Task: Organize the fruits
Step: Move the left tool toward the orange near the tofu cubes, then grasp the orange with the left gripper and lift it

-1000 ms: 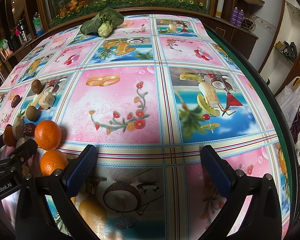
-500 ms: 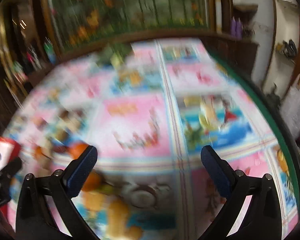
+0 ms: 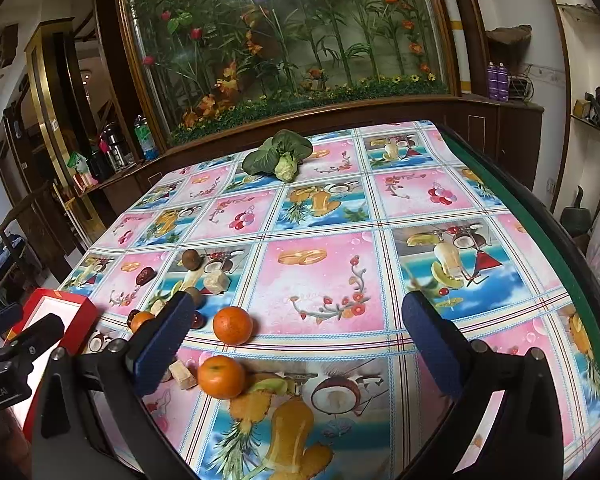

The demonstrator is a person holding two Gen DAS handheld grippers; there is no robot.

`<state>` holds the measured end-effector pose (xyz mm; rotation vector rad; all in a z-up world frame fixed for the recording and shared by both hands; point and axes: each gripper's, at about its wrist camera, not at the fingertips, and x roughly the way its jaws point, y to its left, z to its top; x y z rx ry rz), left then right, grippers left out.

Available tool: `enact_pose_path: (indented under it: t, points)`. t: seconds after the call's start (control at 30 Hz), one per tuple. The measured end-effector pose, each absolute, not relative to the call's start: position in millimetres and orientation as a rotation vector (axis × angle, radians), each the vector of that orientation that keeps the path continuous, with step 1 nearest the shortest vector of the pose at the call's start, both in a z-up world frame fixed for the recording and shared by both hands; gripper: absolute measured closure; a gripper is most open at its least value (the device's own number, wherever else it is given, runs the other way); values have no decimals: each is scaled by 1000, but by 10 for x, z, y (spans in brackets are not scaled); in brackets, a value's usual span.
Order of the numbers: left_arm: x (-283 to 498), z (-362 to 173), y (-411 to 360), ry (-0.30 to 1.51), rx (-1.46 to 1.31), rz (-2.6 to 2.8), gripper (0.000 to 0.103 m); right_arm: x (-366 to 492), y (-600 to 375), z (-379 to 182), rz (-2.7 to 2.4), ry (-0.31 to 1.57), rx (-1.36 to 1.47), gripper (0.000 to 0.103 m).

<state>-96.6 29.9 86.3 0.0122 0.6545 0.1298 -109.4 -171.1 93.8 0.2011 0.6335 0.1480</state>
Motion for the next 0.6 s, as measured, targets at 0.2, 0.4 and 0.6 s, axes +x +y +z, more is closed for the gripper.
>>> enact_pose_path:
  t: [0.2, 0.4, 0.6]
  points:
    - [-951, 851, 299, 661, 12, 133, 1, -1103, -1707, 941, 151, 622, 198, 0]
    - [-949, 839, 310, 669, 8, 132, 1, -1127, -1685, 956, 159, 615, 187, 0]
    - [-920, 769, 369, 692, 2, 138, 1, -1137, -1674, 977, 168, 616, 182, 0]
